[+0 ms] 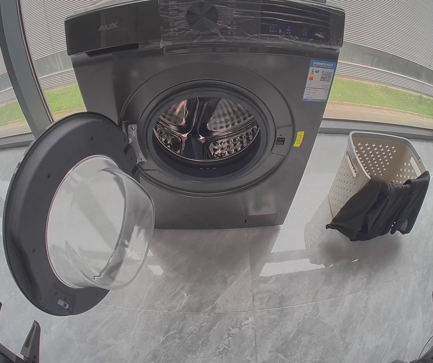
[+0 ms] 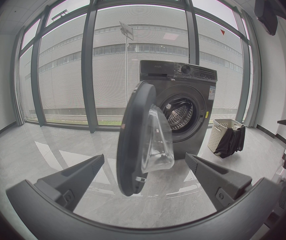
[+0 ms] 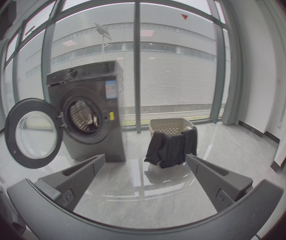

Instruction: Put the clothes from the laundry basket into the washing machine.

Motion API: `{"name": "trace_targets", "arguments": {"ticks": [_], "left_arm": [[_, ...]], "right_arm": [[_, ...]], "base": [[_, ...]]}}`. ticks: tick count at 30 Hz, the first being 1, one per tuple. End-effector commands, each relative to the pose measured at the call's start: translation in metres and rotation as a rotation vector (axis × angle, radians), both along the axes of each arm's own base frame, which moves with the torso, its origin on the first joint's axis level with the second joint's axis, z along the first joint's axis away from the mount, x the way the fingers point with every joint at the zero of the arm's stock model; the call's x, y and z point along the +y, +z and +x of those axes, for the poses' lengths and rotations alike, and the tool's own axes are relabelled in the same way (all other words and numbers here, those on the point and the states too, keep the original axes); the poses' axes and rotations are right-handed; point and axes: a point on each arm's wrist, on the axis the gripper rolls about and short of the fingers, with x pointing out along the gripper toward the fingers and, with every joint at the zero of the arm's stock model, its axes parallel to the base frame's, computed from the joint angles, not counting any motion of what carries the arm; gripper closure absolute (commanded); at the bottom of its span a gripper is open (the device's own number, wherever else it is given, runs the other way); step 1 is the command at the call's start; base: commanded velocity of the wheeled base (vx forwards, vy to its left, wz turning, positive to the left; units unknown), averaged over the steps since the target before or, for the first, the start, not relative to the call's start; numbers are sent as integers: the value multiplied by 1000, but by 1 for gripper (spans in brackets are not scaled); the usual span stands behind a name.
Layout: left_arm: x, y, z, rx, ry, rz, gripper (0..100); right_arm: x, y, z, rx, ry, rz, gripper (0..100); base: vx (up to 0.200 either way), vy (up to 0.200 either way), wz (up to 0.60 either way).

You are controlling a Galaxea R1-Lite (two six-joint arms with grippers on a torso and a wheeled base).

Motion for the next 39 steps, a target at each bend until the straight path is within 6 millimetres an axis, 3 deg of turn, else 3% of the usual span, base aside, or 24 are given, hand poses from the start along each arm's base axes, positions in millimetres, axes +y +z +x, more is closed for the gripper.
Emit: {"name": "trace_targets", "arguments": {"ticks": [1, 4, 7, 15, 19, 24, 39], "left_arm": [[0, -5, 0, 1, -1, 1, 0], [0, -5, 0, 1, -1, 4, 0], [0, -5, 0, 1, -1, 4, 0], [0, -5, 0, 1, 1, 0, 0], [0, -5, 0, 1, -1, 9, 0], [0, -5, 0, 1, -1, 4, 0], [0, -5, 0, 1, 1, -2, 0]], "right_arm": [[-1, -1, 0, -34, -48, 25, 0], [0, 8, -4, -63, -99, -15, 0], [4, -9, -6, -3, -57, -70, 0], [4, -10, -8, -40, -4, -14, 0], [7, -15, -7, 20, 137, -38, 0], [7, -15, -7, 19, 112, -38, 0], [7, -15, -7, 13, 116, -40, 0]], "base": [[0, 0, 0], [0, 0, 0], [0, 0, 0], [0, 0, 0], [0, 0, 0], [0, 0, 0], [200, 0, 0]]}}
